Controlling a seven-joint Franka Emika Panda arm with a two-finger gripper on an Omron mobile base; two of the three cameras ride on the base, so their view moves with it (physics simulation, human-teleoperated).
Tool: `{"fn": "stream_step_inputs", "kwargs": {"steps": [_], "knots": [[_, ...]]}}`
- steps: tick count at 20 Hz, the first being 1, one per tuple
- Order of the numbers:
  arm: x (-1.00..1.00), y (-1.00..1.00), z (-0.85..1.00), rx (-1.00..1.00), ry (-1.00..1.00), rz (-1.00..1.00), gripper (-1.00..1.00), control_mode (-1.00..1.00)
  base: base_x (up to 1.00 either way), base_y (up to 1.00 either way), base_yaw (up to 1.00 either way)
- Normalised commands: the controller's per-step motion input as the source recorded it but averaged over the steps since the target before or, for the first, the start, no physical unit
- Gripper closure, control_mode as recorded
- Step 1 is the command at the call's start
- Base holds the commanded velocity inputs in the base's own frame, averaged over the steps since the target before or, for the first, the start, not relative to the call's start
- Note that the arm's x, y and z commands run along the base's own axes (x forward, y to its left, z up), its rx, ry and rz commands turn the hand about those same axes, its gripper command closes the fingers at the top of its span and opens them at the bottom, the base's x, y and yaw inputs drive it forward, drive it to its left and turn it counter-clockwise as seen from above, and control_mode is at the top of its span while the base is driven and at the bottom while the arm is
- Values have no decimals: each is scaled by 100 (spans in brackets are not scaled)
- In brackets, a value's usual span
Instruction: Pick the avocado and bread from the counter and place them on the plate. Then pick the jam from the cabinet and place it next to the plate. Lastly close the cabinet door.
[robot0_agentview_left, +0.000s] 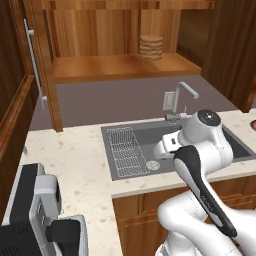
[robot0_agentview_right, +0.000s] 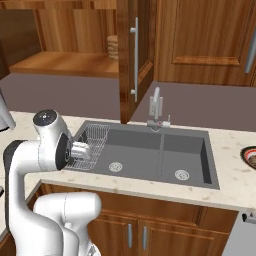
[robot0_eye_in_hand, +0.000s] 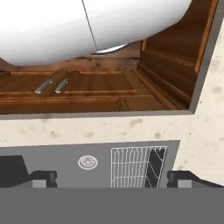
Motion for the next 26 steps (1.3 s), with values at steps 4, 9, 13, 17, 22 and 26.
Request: {"fn": "stream_step_inputs", "kwargs": {"steps": [4,9,13,17,22,26], "knots": [[-37,0,-2,0,-3,9,-100,-100,0,0,0],[-21,1,-37,0,0,10,-100,-100,0,0,0],[-40,0,-50,0,0,9,-100,-100,0,0,0],[-39,0,-34,0,-2,10,-100,-100,0,0,0],[-44,0,2,0,-10,12,-100,-100,0,0,0],[-52,0,18,0,-19,18,-100,-100,0,0,0]]}}
